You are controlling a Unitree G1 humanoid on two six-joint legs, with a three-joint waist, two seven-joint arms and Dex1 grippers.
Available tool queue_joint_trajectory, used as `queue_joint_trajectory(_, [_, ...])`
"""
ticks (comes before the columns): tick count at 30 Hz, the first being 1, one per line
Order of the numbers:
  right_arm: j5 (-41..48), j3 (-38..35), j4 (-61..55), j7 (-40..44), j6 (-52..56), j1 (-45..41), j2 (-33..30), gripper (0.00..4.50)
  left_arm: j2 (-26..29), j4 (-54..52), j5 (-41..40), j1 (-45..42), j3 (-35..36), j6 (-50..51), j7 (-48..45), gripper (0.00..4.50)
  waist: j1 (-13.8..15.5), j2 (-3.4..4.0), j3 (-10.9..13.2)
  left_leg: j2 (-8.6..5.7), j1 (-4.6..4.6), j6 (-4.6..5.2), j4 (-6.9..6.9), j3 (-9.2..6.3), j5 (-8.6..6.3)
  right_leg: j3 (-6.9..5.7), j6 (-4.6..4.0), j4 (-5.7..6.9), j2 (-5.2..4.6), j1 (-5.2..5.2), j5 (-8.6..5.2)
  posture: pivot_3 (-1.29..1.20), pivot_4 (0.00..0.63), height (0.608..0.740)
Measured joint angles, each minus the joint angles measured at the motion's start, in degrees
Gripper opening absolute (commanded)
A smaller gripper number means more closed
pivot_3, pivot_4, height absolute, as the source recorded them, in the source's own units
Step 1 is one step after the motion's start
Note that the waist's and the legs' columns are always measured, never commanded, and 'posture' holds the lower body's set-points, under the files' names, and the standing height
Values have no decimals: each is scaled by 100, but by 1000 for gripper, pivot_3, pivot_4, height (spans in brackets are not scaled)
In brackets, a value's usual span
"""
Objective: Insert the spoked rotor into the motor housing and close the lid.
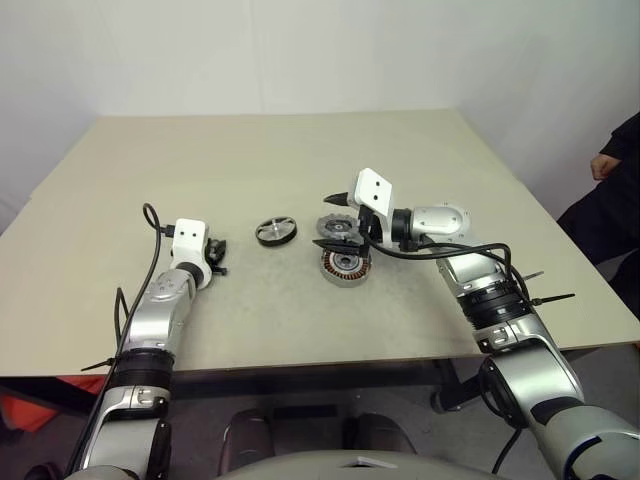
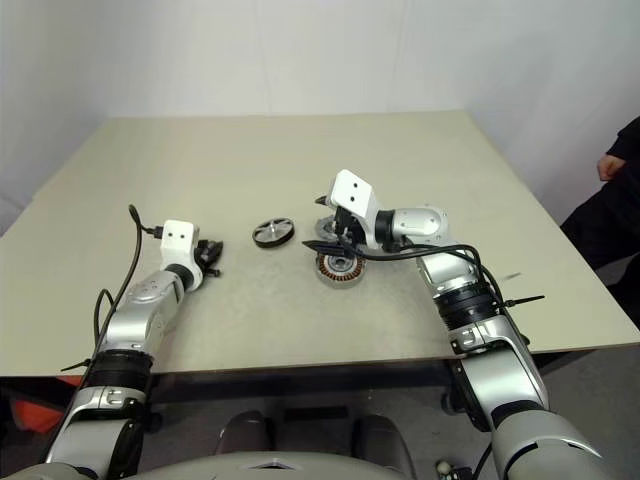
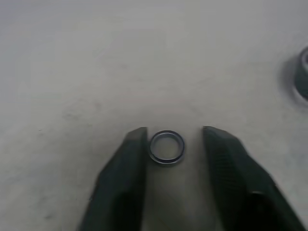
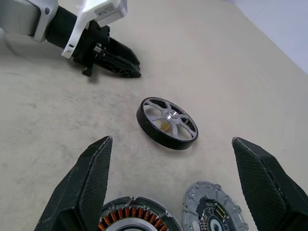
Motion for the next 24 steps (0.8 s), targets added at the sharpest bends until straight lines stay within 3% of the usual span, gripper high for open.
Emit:
queue_joint_trajectory(7, [0, -5, 87, -57, -48, -27, 6, 4500, 13, -34, 2, 0, 16, 72, 34, 1620, -16, 0, 0, -1, 1, 0, -1, 0, 0, 0, 0, -1, 0, 1, 0, 0, 0, 740])
queue_joint_trajectory(12, [0, -6, 91, -88, -67, -43, 12, 4500, 10, -46, -1, 3, 1, 79, 22, 688, -29, 0, 0, 0, 2, 0, -2, 0, 0, 0, 0, -1, 0, 1, 0, 0, 0, 740])
queue_joint_trajectory(24, [-99, -17, 331, -338, -175, -134, 8, 4500, -51, -137, -242, 7, 41, -58, -310, 689, -23, 1, 1, -1, -10, -2, -3, -1, 1, -3, 0, -8, -1, -3, 0, 0, 0, 740])
